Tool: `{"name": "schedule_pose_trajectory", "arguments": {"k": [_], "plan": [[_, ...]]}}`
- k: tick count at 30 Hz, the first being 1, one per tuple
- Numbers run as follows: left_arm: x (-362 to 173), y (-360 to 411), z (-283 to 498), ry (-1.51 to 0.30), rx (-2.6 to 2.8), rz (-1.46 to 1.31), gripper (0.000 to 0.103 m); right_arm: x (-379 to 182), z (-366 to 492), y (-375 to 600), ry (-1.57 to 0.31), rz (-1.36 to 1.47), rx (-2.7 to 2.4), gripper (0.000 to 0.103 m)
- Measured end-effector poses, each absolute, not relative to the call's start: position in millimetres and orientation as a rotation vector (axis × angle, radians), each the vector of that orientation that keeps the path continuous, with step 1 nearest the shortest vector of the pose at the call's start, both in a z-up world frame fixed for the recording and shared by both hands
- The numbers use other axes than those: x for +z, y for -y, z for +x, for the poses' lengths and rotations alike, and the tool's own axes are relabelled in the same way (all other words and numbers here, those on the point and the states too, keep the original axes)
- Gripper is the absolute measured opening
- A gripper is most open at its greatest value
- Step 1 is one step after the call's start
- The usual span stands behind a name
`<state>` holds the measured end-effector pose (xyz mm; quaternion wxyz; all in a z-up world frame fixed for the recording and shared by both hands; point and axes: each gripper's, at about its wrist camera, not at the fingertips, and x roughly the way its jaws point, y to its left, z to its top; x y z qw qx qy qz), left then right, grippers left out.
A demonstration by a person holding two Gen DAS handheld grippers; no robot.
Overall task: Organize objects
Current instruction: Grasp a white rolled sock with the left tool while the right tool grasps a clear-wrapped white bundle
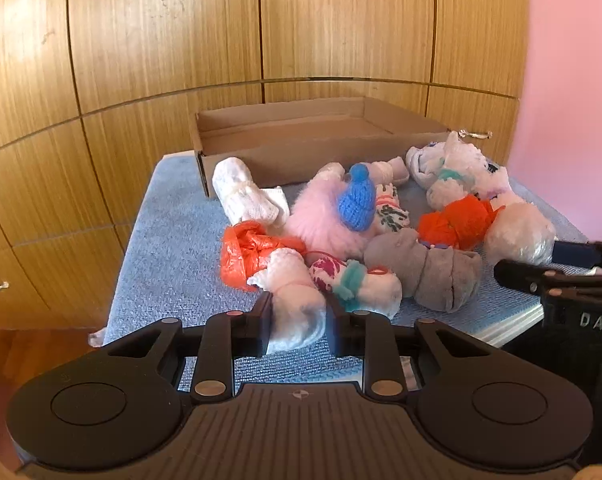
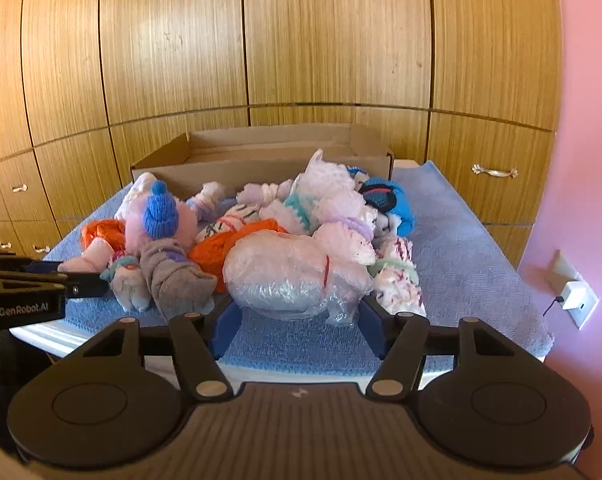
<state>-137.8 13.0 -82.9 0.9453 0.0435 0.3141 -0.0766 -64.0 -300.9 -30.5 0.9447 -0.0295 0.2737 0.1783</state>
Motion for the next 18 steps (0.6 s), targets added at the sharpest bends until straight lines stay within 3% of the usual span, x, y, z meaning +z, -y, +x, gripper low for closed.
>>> {"name": "schedule_pose_trajectory", "arguments": {"k": [18], "plan": [[-79.4, 1.0, -136.4, -0.657, -0.109, 0.114, 0.033, -29.7, -56.5, 301.2, -0.538, -0.001, 0.411, 0.059]]}}
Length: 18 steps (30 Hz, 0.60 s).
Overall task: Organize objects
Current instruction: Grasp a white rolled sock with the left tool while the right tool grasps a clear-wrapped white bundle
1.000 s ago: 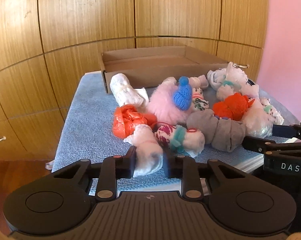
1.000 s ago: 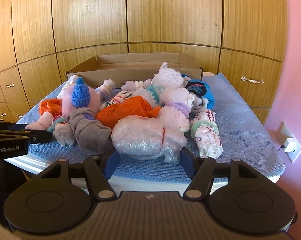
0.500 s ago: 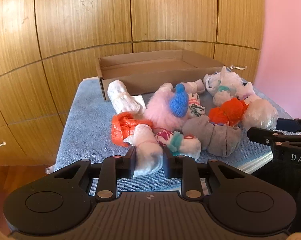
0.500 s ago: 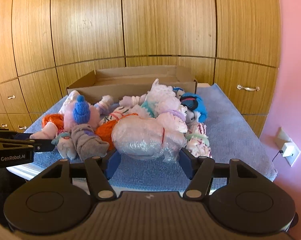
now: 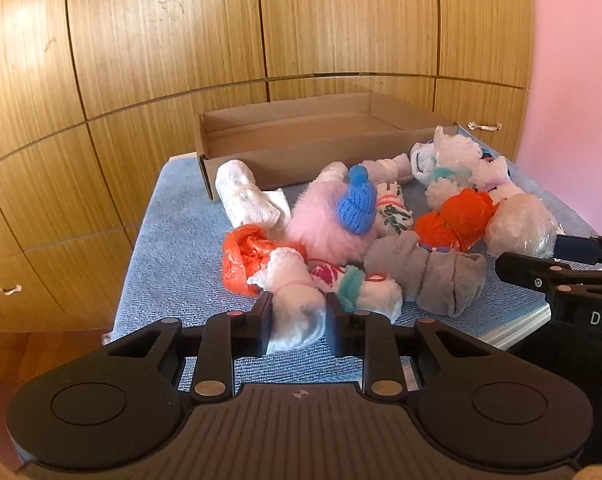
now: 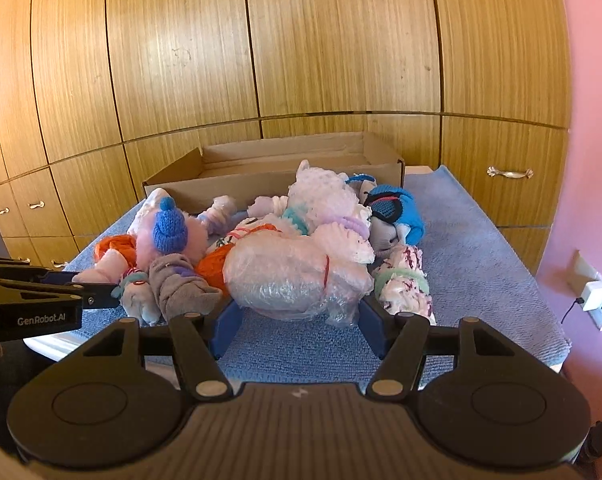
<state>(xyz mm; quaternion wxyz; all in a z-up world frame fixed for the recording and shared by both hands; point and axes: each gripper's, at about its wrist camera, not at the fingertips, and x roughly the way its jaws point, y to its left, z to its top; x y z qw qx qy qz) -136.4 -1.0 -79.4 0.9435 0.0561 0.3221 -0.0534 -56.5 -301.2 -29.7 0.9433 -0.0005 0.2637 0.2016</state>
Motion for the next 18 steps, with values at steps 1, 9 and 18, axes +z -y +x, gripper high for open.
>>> {"name": "schedule_pose_trajectory", "arguments": {"k": [1, 9, 18], "plan": [[-78.0, 0.4, -137.0, -0.655, -0.111, 0.113, 0.033, -30.0, -56.6, 301.5, -0.536, 0.004, 0.411, 0.059], [-64.3, 2.4, -136.5, -0.618, -0.107, 0.096, 0.033, -25.8, -53.0, 305.2, -0.494, 0.019, 0.416, 0.059], [-45.6, -3.1, -127.7, -0.563, -0.092, 0.062, 0.033, -17.2, -30.6, 306.5, -0.452, -0.015, 0.420, 0.060]]}}
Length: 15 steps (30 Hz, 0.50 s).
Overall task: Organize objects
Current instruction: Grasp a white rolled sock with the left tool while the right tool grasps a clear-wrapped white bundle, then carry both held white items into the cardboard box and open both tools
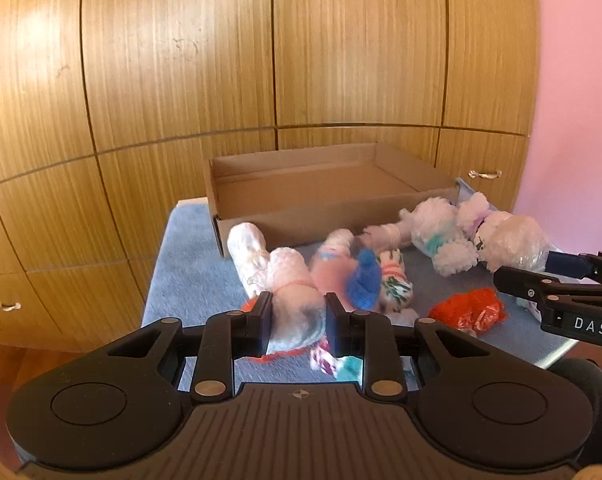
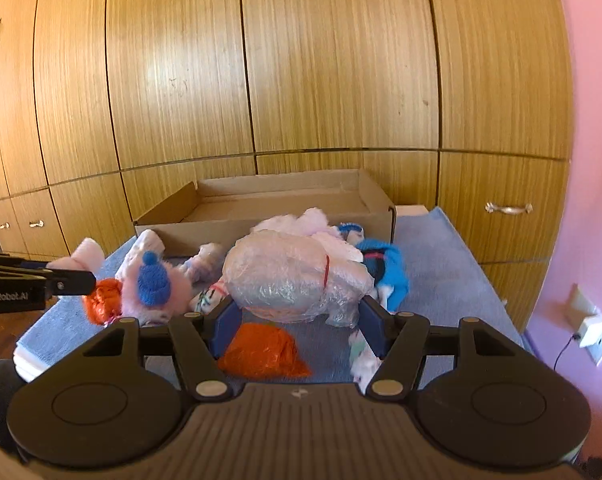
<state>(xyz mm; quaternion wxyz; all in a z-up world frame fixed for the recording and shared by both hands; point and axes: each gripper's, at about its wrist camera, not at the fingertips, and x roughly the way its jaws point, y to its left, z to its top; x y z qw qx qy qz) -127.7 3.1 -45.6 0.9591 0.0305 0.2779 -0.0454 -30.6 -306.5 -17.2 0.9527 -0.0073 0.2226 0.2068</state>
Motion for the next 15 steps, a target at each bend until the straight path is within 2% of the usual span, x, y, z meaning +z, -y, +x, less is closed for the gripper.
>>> {"name": "schedule_pose_trajectory", "arguments": {"k": [9, 15], "plan": [[-56.7, -13.7, -119.6, -0.586, -0.080, 0.015, 0.033, -28.6, -33.6, 308.1, -0.496, -0.030, 0.388, 0.060], [-23.0, -16.2, -91.0, -0.574, -0.085, 0.012, 0.033, 13.7, -21.7, 302.2, -0.431, -0.053, 0.419, 0.060]]}}
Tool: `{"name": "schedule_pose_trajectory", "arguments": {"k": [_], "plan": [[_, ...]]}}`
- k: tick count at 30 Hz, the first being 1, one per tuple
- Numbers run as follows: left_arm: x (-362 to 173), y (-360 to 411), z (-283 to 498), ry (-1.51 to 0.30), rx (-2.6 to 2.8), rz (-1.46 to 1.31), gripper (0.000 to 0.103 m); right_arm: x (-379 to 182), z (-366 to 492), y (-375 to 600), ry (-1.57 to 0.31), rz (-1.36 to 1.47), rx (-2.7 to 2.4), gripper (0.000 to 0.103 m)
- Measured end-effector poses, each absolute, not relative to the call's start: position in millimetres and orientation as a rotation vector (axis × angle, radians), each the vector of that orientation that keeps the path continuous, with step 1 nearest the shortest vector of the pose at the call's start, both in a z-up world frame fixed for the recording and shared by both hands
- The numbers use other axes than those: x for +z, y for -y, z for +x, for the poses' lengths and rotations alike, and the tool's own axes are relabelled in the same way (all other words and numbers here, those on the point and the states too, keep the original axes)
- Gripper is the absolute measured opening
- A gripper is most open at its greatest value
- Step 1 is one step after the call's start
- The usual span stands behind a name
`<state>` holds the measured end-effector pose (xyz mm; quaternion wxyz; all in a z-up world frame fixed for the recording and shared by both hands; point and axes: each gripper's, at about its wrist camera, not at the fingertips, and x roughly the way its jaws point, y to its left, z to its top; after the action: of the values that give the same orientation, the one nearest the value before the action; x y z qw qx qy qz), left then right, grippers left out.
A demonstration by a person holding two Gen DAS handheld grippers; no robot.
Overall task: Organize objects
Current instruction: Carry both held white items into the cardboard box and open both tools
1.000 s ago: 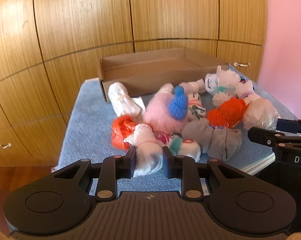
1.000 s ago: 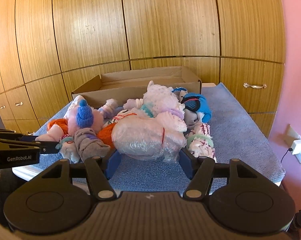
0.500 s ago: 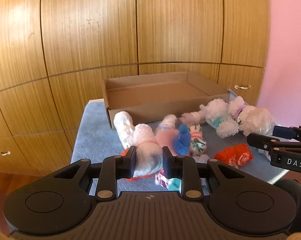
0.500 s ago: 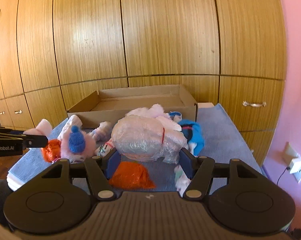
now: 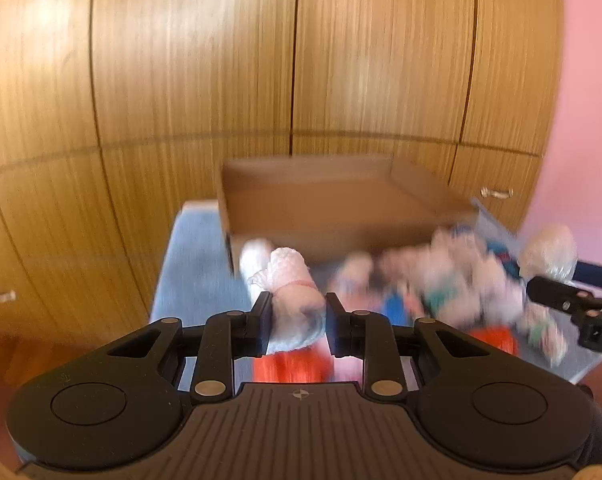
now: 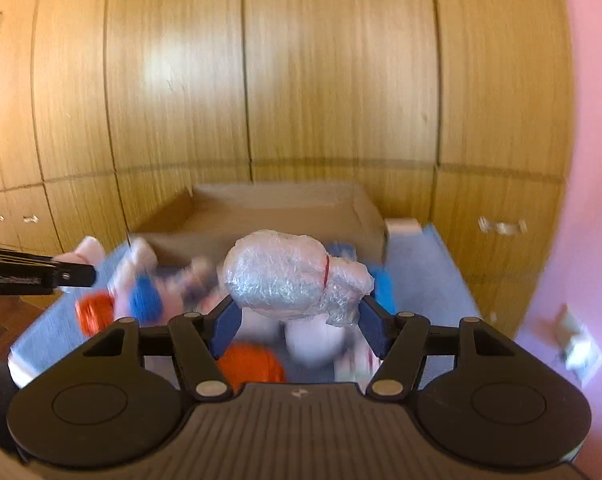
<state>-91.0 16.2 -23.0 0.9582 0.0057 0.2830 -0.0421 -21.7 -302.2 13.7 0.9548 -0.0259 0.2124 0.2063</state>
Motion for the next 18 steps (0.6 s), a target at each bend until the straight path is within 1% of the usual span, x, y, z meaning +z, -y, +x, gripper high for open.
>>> {"name": "schedule_pose_trajectory", "arguments": {"k": [4, 6, 9, 13, 15, 18], "plan": [[13.4, -11.3, -41.3, -0.563, -0.114, 0.056, 0.033, 59.4, 18.3, 286.4, -0.374, -0.098, 0.523, 0.061], [28.0, -8.8, -7.0, -0.565, -0.103, 0.090, 0.033, 78.9, 50.7, 274.2, -0.377, -0.125, 0.587, 0.061], [34.7, -12.7, 55.0, -0.647, -0.102, 0.066, 0.034, 94.8, 106.9, 247.6, -0.379, -0.198, 0.685, 0.061], [17.7, -22.8, 134.7, -0.795, -0.078, 0.017, 0.034, 88.6, 180.0, 205.2, -0.449, -0.328, 0.789, 0.061], [3.9, -28.0, 163.7, -0.866, -0.071, -0.008, 0.034, 66.1, 224.1, 175.0, -0.510, -0.447, 0.845, 0.061], [-16.8, -35.1, 192.1, -0.920, -0.044, -0.019, 0.034, 50.5, 244.4, 161.5, -0.538, -0.504, 0.870, 0.061]]}}
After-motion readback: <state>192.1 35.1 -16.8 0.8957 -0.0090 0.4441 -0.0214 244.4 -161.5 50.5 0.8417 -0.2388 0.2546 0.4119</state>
